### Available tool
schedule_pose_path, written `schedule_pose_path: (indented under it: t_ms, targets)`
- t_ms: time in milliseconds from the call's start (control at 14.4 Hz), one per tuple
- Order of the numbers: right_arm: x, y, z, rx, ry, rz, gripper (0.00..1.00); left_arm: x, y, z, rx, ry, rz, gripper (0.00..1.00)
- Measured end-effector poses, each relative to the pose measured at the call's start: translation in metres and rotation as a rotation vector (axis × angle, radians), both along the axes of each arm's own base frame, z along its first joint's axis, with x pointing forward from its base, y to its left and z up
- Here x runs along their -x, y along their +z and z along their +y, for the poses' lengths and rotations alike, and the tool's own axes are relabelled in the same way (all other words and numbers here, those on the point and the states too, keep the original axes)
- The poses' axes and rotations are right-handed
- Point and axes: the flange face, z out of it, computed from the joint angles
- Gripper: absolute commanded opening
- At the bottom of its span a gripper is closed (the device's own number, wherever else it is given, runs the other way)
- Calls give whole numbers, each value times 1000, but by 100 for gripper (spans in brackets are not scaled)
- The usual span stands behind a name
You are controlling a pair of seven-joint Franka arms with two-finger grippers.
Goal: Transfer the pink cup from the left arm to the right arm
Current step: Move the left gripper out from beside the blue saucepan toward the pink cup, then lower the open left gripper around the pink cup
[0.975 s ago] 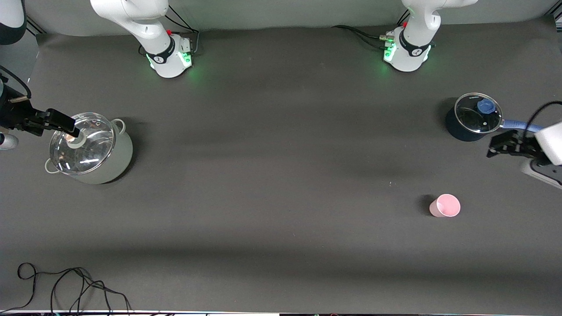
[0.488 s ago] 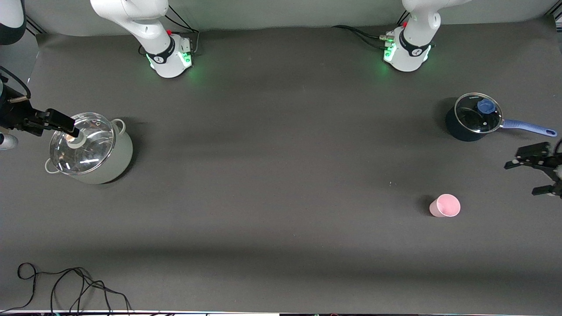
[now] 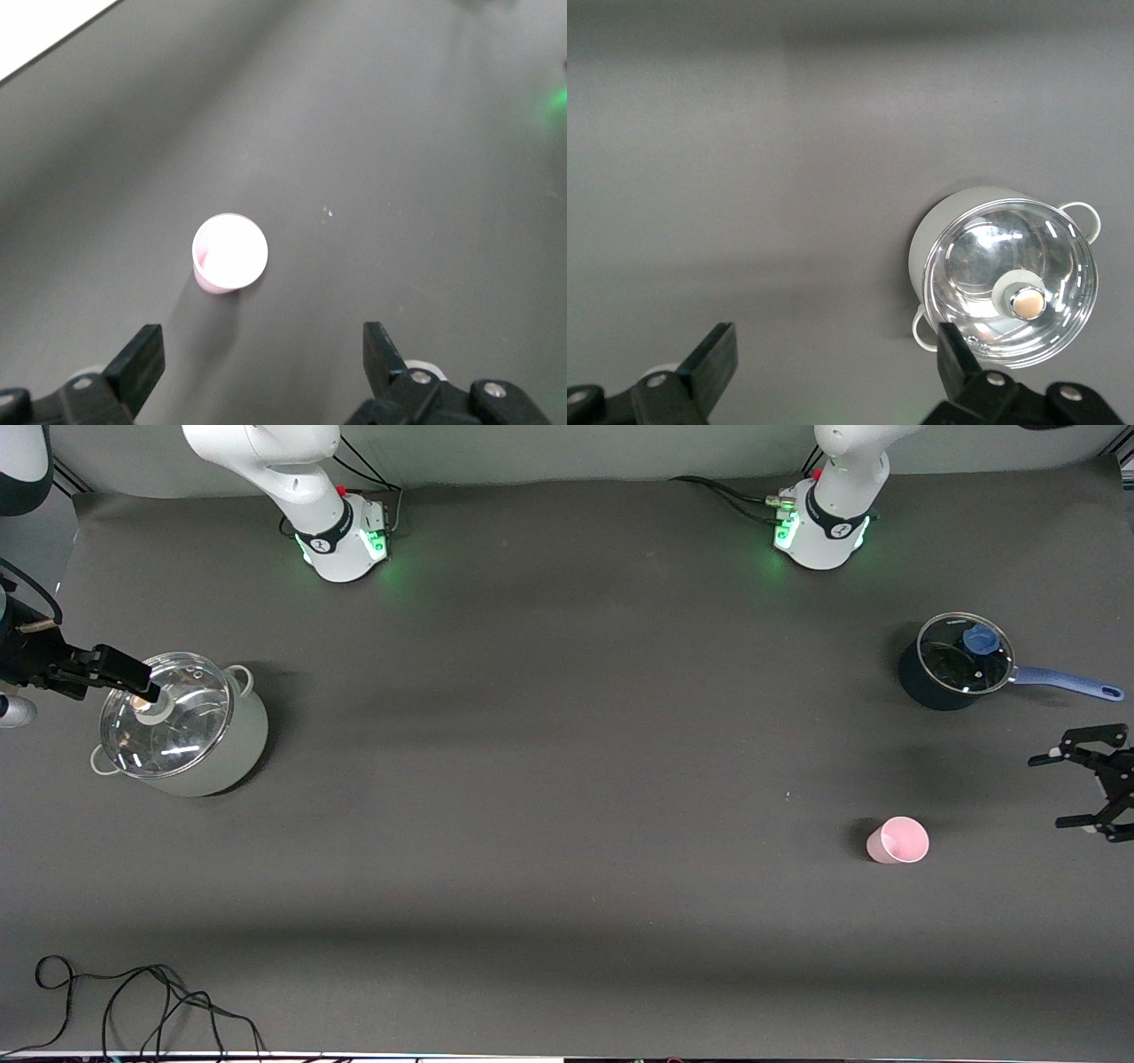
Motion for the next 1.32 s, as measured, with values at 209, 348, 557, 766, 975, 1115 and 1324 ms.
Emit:
schedule_pose_path:
  t_ms: [209, 348, 557, 766, 975, 1115, 1324]
  targets:
    - [0, 0, 0, 0, 0, 0, 100, 2, -55, 8, 125, -50, -49, 100]
    - [0, 0, 0, 0, 0, 0, 100, 5, -96, 11, 209, -84, -100, 100]
    - [0, 0, 0, 0, 0, 0, 100, 23, -158, 23, 322, -125, -222, 100]
    - [0, 0, 0, 0, 0, 0, 100, 34, -197, 37, 371, -132, -343, 100]
    - [0, 0, 0, 0, 0, 0, 100, 43, -232, 47, 393, -108, -469, 100]
    - [0, 0, 0, 0, 0, 0, 100, 46, -252, 49, 394, -87, -524, 100]
    - [0, 0, 0, 0, 0, 0, 100, 44, -267, 43, 396, -67, -567, 100]
